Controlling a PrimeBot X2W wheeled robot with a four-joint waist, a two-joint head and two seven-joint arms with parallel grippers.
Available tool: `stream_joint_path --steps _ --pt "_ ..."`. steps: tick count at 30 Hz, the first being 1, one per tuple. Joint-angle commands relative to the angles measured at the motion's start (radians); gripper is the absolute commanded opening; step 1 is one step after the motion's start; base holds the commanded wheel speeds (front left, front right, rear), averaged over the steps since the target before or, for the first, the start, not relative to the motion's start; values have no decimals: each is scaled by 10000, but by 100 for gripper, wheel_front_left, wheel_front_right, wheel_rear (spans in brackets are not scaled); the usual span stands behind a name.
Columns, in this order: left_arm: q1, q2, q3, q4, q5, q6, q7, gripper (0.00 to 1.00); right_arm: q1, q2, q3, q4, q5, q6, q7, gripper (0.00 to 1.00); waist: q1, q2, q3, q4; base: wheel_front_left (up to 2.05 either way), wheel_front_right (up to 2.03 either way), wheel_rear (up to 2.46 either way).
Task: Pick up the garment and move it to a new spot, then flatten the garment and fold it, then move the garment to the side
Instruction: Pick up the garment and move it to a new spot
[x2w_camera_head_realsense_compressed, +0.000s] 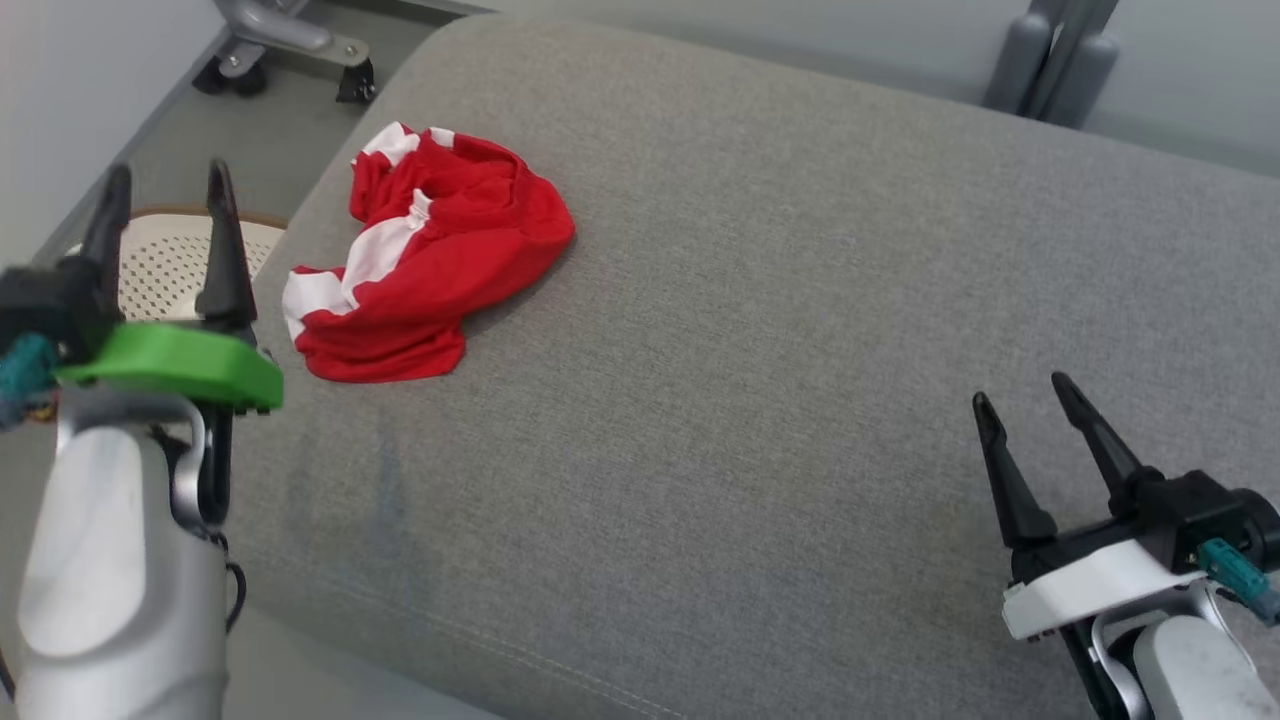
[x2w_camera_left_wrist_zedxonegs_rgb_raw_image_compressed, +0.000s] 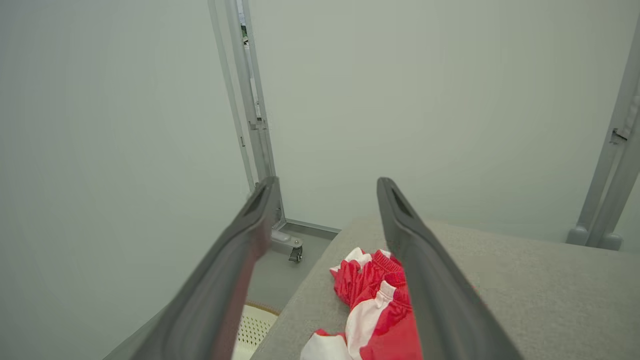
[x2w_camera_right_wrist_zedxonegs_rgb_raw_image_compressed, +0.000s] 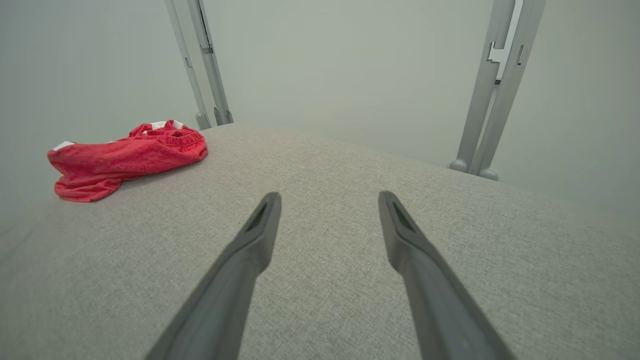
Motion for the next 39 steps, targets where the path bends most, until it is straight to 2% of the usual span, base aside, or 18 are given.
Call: stream_joint_path --steps 1,7,13,19,25,29,30,31,35,39 --pt "-600 151 -84 403 -181 -63 109 100 -336 -150 -56 -92 -92 -10 -25 100 -1 -1 1623 -962 0 0 0" --pt "-3523 701 -687 3080 -1030 -141 595 100 -1133 -588 -28 -321 -357 -9 -25 100 -1 -1 2983 -1316 0 0 0" --pt "-5434 1254 -1263 5346 -2461 -140 1542 100 -1809 -966 116 -491 -416 -10 -25 100 -1 -1 4018 -1825 0 0 0" --pt "-6394 1576 -1787 6563 -4126 -141 3163 100 -2092 -1222 -49 -590 -452 -10 -8 100 -1 -1 4736 -2208 0 0 0" --pt "-6742 2069 -2291 7416 -4767 -142 4389 100 -2160 -1120 -24 -573 -517 -17 13 100 -1 -1 5144 -2662 0 0 0" --pt "-6797 2306 -2464 7944 -4857 -142 4419 100 -2144 -966 -59 -541 -549 -18 63 100 -1 -1 5192 -2879 0 0 0" --pt "-6775 2324 -2505 7977 -4863 -142 4356 57 -2128 -933 -88 -537 -550 -20 64 100 -1 -1 5176 -2918 0 0 0" --pt "-6769 2377 -2603 7720 -4893 -145 3907 0 -2127 -880 -104 -533 -562 -20 70 100 -1 -1 5153 -2970 0 0 0" --pt "-6434 2795 -3027 7055 -4993 -144 2390 0 -2124 -658 -156 -463 -564 -18 70 100 -1 -1 4860 -3122 0 0 0" --pt "-6067 3103 -3785 6221 -5286 -143 1429 0 -1995 -383 -123 -377 -486 -14 64 100 -1 -1 4224 -3184 0 0 0"
